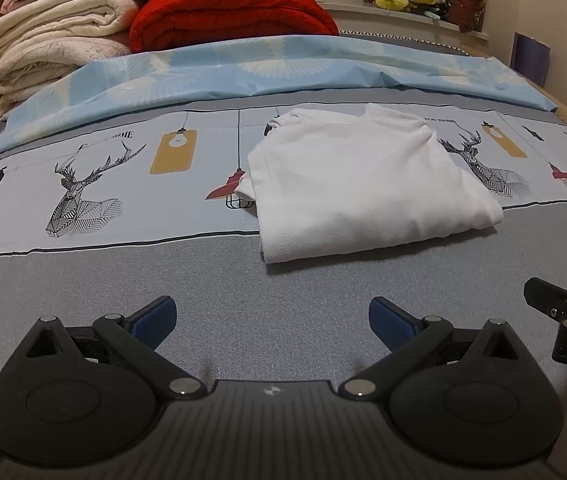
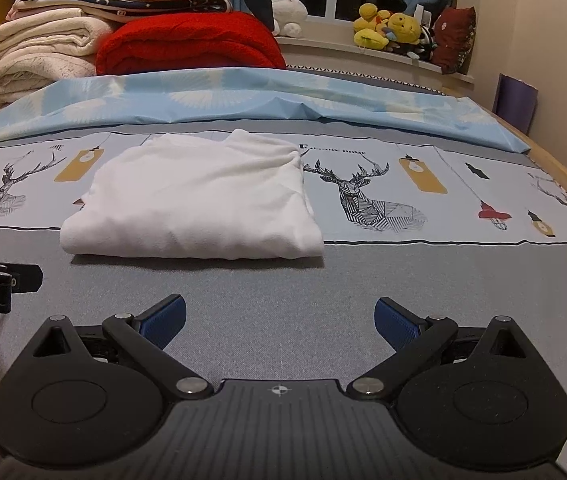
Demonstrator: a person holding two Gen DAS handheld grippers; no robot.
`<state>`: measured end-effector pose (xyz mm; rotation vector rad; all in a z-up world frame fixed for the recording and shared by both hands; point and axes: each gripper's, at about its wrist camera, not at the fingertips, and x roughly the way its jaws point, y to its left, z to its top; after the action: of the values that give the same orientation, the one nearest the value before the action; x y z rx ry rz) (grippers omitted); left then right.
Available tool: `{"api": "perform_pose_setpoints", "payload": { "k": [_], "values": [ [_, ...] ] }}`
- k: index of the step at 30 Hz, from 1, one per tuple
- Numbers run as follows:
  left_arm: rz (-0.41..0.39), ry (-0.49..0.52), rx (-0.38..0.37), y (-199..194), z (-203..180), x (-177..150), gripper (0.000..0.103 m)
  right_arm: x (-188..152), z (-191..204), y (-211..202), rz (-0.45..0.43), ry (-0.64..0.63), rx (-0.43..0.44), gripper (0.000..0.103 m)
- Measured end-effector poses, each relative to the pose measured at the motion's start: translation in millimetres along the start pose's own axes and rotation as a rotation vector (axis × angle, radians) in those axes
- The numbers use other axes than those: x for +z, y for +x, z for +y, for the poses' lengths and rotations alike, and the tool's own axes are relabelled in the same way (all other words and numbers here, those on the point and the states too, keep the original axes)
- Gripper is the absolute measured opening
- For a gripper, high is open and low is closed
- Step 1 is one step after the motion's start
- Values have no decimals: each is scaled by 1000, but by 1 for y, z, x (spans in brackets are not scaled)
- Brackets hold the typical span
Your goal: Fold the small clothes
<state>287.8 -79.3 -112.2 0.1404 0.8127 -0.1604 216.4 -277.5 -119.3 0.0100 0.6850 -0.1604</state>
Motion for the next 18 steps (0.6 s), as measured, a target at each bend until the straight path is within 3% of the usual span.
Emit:
{"api": "perform_pose_setpoints", "payload": {
  "k": [18],
  "values": [
    [3, 6, -3, -1, 1, -1, 102, 0, 0, 0, 0, -4, 1, 100]
  ]
}}
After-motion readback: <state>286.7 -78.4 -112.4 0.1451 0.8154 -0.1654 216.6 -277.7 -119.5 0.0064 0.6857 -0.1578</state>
